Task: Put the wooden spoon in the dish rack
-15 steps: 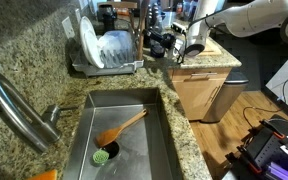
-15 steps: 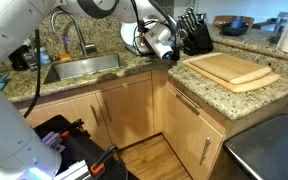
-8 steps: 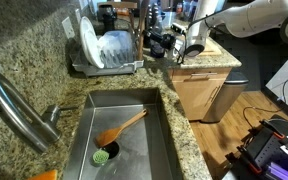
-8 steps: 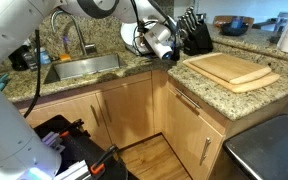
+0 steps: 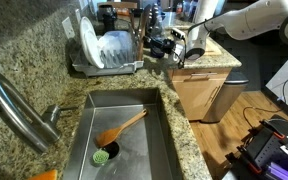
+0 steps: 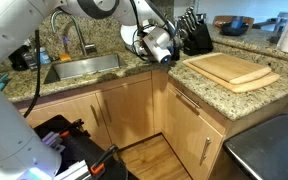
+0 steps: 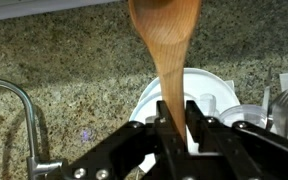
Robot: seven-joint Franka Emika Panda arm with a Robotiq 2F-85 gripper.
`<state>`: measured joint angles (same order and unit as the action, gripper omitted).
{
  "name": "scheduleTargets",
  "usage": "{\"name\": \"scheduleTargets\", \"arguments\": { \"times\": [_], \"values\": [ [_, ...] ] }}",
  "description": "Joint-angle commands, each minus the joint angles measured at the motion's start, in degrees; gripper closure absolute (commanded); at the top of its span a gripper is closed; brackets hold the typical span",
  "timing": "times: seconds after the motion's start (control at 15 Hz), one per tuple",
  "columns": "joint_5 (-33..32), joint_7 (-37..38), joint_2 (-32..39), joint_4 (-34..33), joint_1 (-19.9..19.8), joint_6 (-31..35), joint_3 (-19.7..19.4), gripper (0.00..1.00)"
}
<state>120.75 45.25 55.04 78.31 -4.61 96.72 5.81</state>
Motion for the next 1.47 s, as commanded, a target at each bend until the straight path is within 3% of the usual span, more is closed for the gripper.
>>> {"name": "scheduleTargets", "arguments": {
  "times": [0.0, 0.87, 0.93, 1.0, 1.4],
  "values": [
    [-0.3, -0.4, 0.2, -0.1, -0.5, 0.1, 0.7, 0.77],
    [-0.3, -0.4, 0.2, -0.1, -0.5, 0.1, 0.7, 0.77],
    [-0.3, -0.4, 0.2, -0.1, -0.5, 0.1, 0.7, 0.52],
    [-1.1, 6.2, -1.9, -5.4, -1.4, 2.8, -0.3, 0.51],
    [-2.2, 20.7, -1.7, -21.8, -3.1, 8.4, -1.3, 0.10]
  ]
}}
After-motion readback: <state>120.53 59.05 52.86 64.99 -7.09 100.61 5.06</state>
